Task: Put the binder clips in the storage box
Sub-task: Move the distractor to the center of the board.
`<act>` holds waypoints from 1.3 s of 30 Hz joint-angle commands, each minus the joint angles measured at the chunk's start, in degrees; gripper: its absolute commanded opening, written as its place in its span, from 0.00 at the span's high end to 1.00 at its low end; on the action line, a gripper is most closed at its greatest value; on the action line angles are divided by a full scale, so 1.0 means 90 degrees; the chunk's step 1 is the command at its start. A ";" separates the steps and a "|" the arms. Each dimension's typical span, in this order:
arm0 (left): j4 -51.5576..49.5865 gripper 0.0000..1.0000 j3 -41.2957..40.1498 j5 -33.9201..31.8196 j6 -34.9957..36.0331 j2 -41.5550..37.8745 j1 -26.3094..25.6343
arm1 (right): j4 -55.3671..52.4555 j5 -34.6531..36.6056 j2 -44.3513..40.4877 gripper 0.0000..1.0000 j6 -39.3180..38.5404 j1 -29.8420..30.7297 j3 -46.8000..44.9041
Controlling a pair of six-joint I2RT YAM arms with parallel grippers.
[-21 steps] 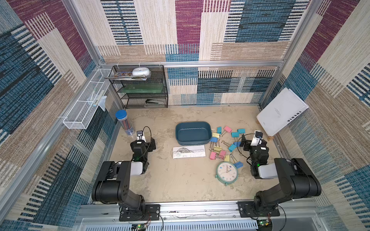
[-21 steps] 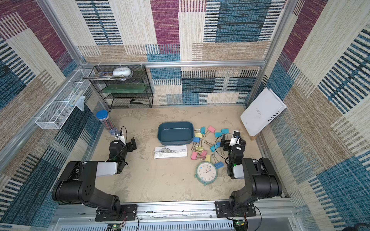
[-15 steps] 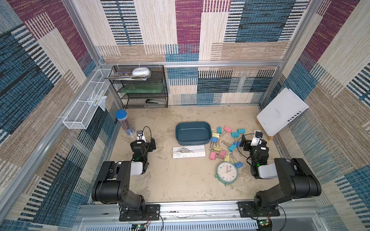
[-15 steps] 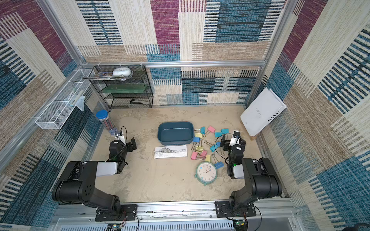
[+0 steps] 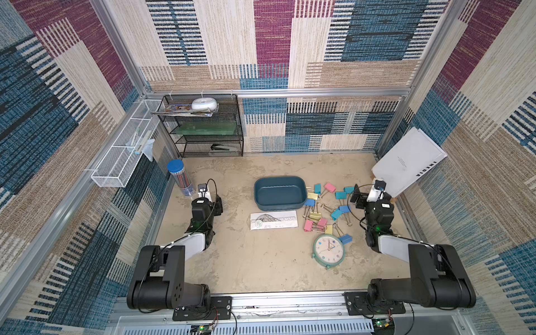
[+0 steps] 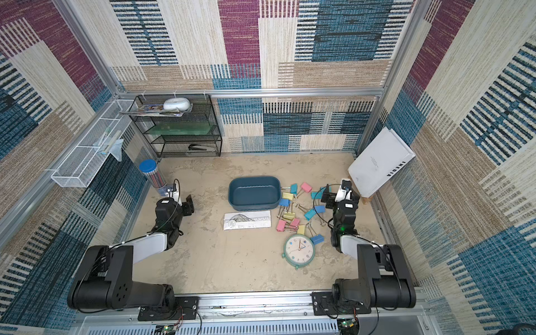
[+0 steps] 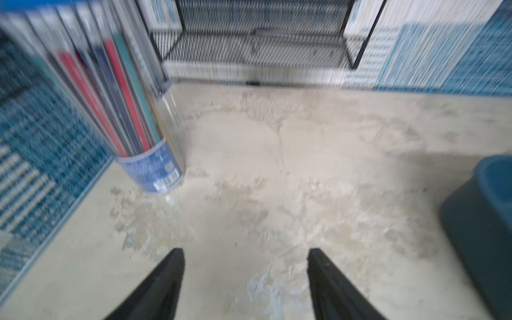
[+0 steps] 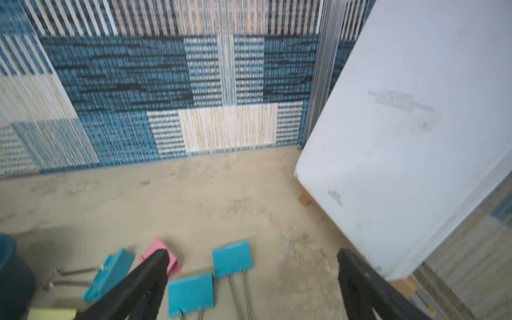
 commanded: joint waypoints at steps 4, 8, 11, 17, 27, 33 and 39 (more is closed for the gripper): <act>-0.2605 1.00 0.0830 -0.0636 -0.0523 -0.1704 -0.2119 | -0.5221 -0.1886 -0.0307 0.85 0.1788 0.0011 0.2401; -0.4540 1.00 0.1790 0.0193 -0.1117 -0.1713 -0.3800 | -0.5683 -0.3366 -0.0553 0.89 0.2833 0.0216 0.1604; -0.4825 1.00 0.1897 0.0520 -0.1644 -0.1416 -0.4905 | -0.6225 -0.2973 -0.1122 0.90 0.3015 0.0700 0.0989; -0.4875 1.00 0.2610 0.0682 -0.1975 0.0463 -0.6144 | -0.6805 -0.3123 -0.2019 0.83 0.3414 0.0747 -0.0064; -0.4486 1.00 0.3428 0.0584 -0.2077 0.2324 -0.6272 | -0.7538 -0.3389 -0.2668 0.61 0.3246 0.0814 -0.0247; -0.4207 0.98 0.3583 0.0282 -0.2034 0.2940 -0.6228 | -0.7625 -0.3408 -0.2815 0.58 0.3421 0.1037 -0.0404; -0.4025 0.94 0.3789 -0.0029 -0.2150 0.3334 -0.5961 | -0.7719 -0.3159 -0.2568 0.57 0.3429 0.1294 -0.0333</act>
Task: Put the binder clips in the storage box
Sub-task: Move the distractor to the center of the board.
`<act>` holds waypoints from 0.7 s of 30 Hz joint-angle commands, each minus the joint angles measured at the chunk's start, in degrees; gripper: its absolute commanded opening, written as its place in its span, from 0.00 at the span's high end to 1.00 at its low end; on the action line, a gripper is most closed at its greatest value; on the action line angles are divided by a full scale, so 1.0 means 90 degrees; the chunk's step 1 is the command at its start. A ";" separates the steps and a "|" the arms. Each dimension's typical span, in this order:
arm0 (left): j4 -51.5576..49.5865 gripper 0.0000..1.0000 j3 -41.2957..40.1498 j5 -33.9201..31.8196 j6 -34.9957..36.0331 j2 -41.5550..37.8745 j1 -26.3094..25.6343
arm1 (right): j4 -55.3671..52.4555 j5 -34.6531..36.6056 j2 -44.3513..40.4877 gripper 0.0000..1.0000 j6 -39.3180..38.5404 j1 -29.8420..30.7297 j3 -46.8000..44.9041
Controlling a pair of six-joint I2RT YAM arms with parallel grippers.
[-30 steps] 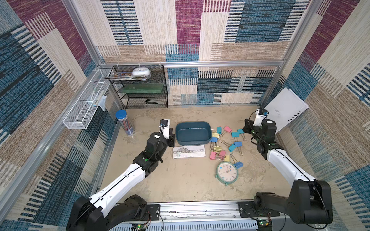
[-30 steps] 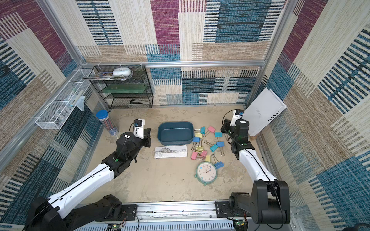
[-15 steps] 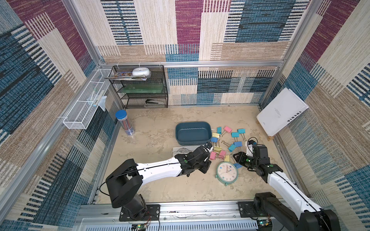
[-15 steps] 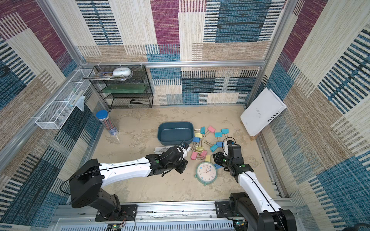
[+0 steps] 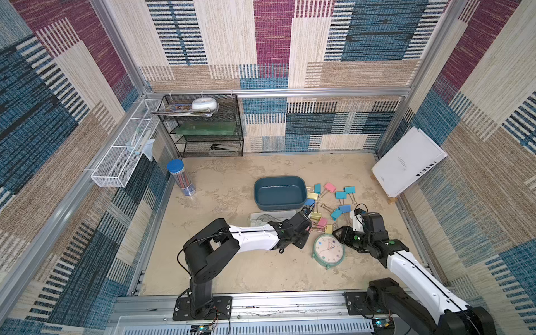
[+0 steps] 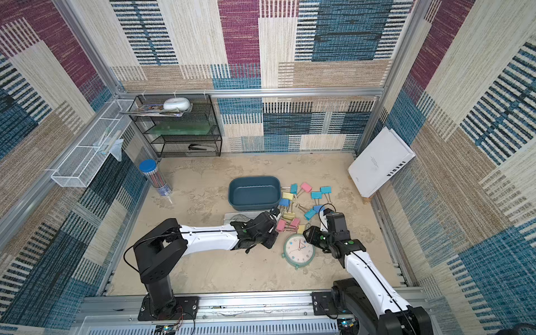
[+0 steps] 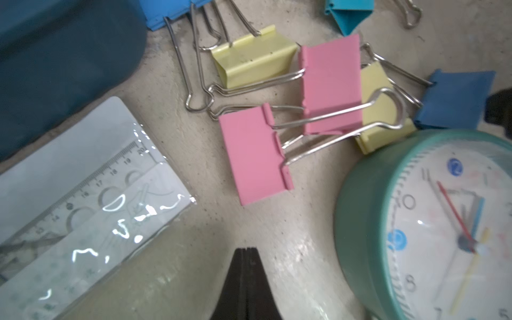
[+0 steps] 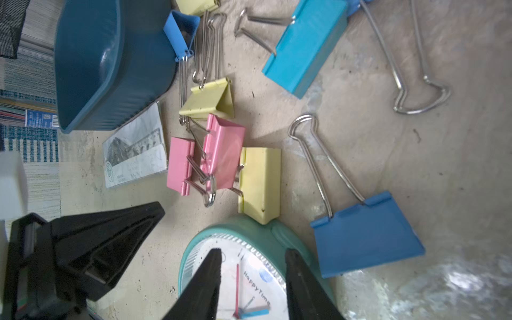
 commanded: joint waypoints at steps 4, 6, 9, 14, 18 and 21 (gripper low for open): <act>0.0334 0.94 0.0267 -0.0423 -0.0010 0.0324 0.0251 | -0.0179 0.0581 0.0181 0.58 0.0201 0.0580 0.0052; 0.0380 0.94 0.0349 -0.0350 -0.0030 0.0461 0.0351 | -0.0210 0.0716 0.0294 0.58 0.0264 0.0787 0.0045; 0.0344 0.94 0.0453 -0.0310 0.0067 0.0651 0.0430 | -0.0265 0.0808 0.0308 0.57 0.0372 0.1005 0.0017; 0.0381 0.95 0.0225 -0.0355 0.0075 0.0882 0.0582 | -0.0413 0.0884 -0.0088 0.57 0.0628 0.1307 -0.0195; 0.0391 0.96 -0.0255 -0.0477 0.0140 0.0716 0.0637 | -0.0406 0.0913 -0.0245 0.56 0.1051 0.1780 -0.0337; 0.0345 0.97 -0.0692 -0.0664 0.0199 0.0482 0.0703 | -0.0145 0.0854 -0.0321 0.56 0.1472 0.2205 -0.0566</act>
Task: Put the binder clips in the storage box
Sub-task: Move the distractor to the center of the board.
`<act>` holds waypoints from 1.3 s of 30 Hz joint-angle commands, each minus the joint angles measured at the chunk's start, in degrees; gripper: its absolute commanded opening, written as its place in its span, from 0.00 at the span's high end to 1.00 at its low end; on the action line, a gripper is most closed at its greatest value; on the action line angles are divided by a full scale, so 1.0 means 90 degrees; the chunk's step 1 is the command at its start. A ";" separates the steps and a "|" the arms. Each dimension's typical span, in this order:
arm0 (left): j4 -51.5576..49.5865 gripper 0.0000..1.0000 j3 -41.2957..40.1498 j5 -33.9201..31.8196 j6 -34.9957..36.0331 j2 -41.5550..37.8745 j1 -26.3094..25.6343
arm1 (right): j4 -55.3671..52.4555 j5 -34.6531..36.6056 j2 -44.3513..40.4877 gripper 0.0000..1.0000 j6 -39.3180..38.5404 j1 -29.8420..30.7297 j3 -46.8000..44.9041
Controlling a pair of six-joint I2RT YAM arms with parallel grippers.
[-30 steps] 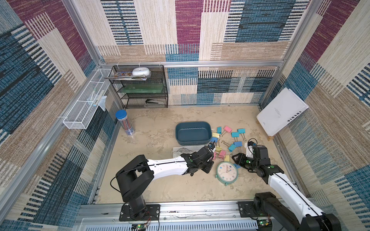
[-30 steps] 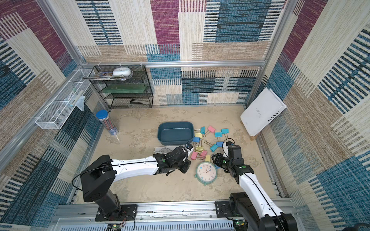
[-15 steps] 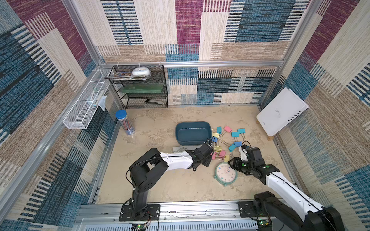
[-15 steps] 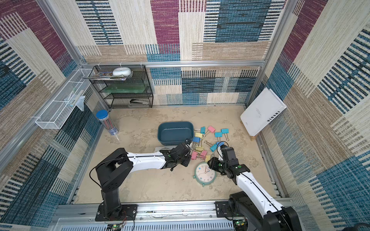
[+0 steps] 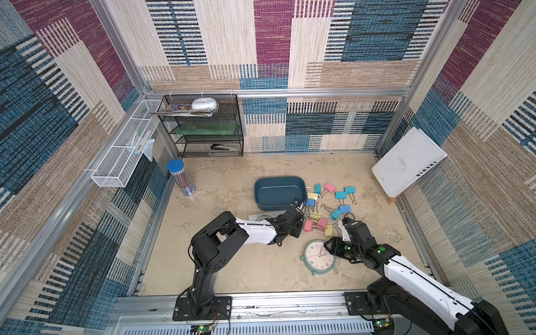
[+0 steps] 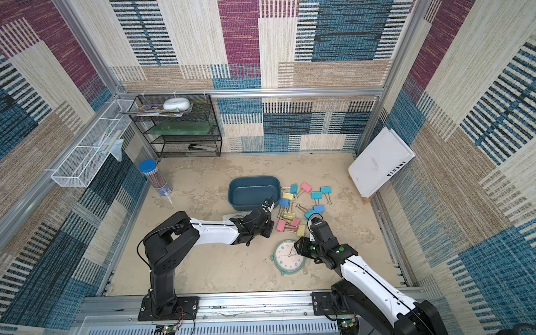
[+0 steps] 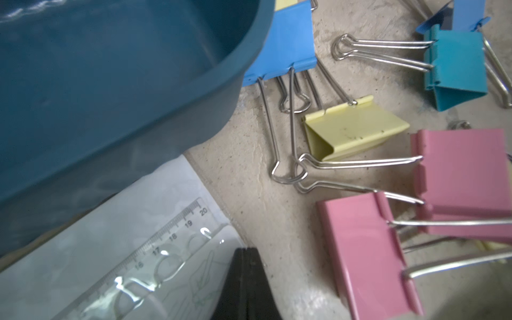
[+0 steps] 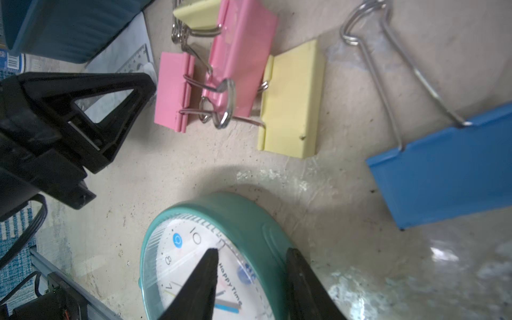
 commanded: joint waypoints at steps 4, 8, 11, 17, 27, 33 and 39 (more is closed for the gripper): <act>-0.1176 0.99 -0.1033 -0.0390 0.0087 -0.0540 0.0398 | 0.0546 0.0178 0.0130 0.55 0.1307 0.1192 -0.0298; -0.1384 0.99 -0.1607 -0.0176 -0.0157 -0.1082 0.1055 | 0.1558 0.0363 0.1095 0.54 0.1871 0.2130 -0.0206; -0.1512 0.99 -0.1926 -0.0235 -0.0233 -0.1474 0.1453 | 0.2278 0.0492 0.2478 0.52 0.1915 0.2772 0.0404; -0.1840 0.87 -0.2152 -0.0088 -0.0564 -0.2353 0.2114 | 0.3246 0.0260 0.4889 0.52 0.1699 0.3324 0.2386; -0.4131 0.60 -0.1159 -0.1983 -0.1108 -0.5728 0.2410 | 0.3219 -0.0490 0.7521 0.52 0.1024 0.3307 0.5500; -0.4255 0.60 -0.1139 -0.1135 -0.1024 -0.6311 0.2426 | 0.3186 -0.1115 0.8041 0.51 0.0562 0.3086 0.6651; -0.3804 0.62 -0.1681 -0.0866 -0.1013 -0.6259 0.1255 | 0.2114 -0.0526 0.5867 0.46 -0.0406 0.2745 0.5524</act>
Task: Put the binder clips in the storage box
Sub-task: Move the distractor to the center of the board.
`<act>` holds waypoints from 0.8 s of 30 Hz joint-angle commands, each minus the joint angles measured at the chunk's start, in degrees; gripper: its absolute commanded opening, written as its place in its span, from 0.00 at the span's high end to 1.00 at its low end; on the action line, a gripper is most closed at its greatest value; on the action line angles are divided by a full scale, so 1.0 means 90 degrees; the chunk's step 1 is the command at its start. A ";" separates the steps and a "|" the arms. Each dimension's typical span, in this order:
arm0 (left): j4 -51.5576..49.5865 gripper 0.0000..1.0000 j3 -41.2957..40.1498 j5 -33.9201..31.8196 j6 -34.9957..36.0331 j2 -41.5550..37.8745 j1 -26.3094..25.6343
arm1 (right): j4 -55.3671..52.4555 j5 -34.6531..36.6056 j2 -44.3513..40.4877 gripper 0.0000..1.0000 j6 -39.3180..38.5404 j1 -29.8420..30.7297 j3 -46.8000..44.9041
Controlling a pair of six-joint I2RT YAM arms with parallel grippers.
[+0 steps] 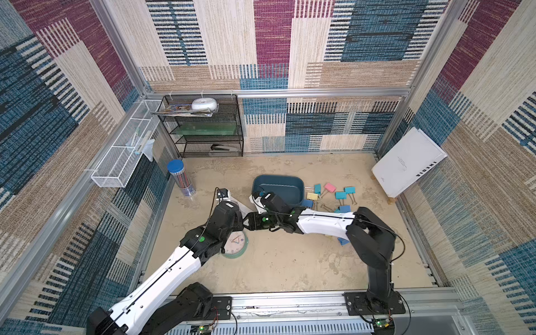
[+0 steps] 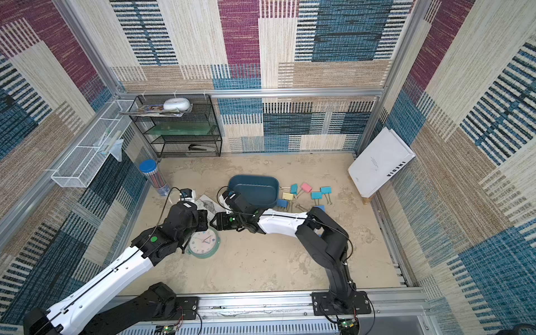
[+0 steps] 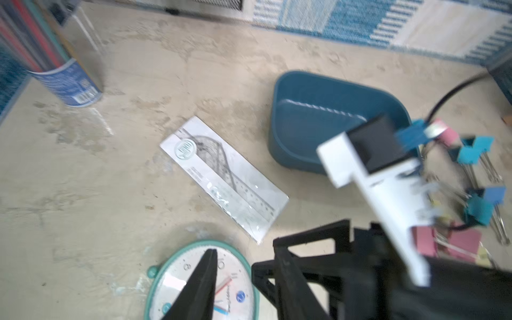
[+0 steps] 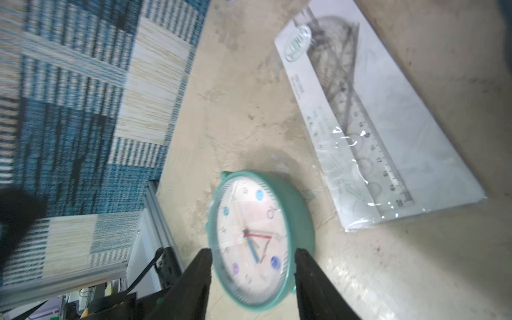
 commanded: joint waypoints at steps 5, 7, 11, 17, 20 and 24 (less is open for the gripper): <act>0.0965 0.62 -0.0196 0.0370 -0.0368 0.1175 -0.1185 | -0.1630 0.1171 -0.2611 0.45 -0.0820 -0.1117 -0.1632; 0.1226 0.65 -0.0003 0.0378 -0.0459 0.1978 -0.1368 | -0.1727 0.1244 -0.3146 0.44 -0.0946 -0.1640 -0.2038; 0.2368 0.97 0.0041 0.0669 -0.1014 0.3395 -0.1406 | -0.1890 0.1185 -0.3699 0.44 -0.1297 -0.2443 -0.2303; 0.3541 1.00 -0.0112 0.0285 -0.1491 0.4527 -0.1444 | -0.1857 0.1055 -0.3816 0.44 -0.1616 -0.2907 -0.2279; 0.3723 1.00 -0.0325 -0.0322 -0.1670 0.4645 -0.1432 | -0.1805 0.1044 -0.3765 0.43 -0.1697 -0.2953 -0.2230; 0.3747 1.00 -0.0925 -0.1051 -0.1774 0.4381 -0.1224 | -0.1732 0.1016 -0.3672 0.43 -0.1775 -0.2982 -0.2161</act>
